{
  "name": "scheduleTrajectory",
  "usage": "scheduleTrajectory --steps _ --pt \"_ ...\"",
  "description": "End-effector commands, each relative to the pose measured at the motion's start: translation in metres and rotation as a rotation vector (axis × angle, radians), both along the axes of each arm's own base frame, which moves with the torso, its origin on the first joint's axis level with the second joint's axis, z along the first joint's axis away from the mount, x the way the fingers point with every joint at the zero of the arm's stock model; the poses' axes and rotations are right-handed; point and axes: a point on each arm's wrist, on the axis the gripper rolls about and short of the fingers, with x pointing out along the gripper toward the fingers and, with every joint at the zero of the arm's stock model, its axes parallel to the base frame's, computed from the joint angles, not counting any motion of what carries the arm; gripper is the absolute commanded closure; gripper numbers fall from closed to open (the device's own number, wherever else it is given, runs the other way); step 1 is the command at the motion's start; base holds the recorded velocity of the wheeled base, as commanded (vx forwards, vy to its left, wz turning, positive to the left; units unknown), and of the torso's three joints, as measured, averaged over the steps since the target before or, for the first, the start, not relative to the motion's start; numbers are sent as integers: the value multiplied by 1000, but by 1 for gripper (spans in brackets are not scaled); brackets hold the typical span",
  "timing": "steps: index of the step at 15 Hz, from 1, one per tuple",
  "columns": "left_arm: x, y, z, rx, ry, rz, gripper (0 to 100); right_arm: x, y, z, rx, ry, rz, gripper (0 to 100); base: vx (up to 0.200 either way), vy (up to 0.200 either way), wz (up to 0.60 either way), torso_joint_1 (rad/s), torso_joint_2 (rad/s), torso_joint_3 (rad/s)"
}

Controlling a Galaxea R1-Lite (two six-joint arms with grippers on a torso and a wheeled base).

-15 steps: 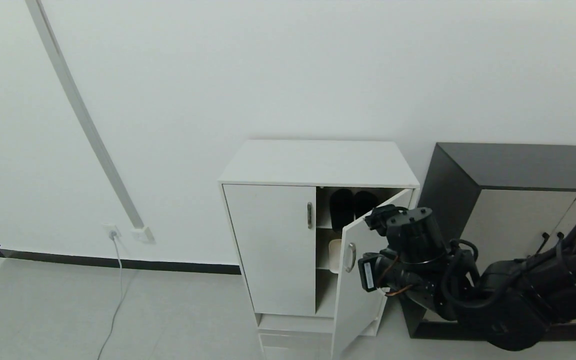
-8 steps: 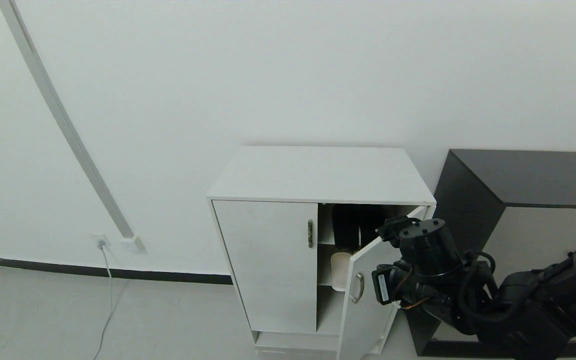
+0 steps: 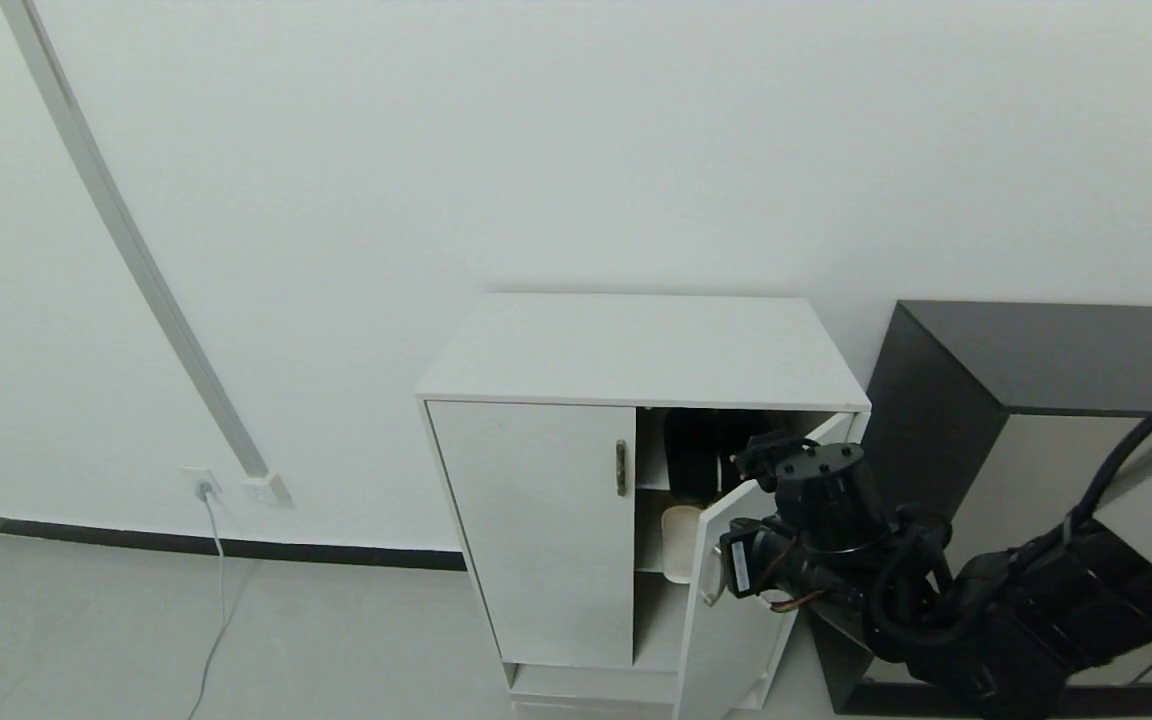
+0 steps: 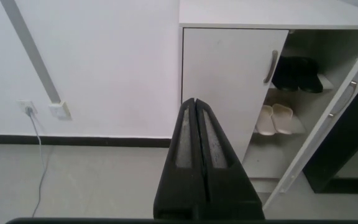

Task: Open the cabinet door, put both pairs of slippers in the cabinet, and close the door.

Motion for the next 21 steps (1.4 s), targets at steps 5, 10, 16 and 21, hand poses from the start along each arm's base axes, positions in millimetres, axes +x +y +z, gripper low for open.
scheduleTrajectory --steps 5,10,16,21 --pt "0 0 0 0 0 0 100 43 16 -29 9 -8 -37 100 0 0 0 0 0 0" --pt "0 0 0 0 0 0 100 65 27 -37 25 -32 -48 100 0 0 0 0 0 0" --pt "0 0 0 1 0 0 100 94 32 -38 66 -82 -79 100 0 0 0 0 0 0" --pt "0 0 0 0 0 0 100 117 29 -43 95 -128 -113 100 0 0 0 0 0 0"
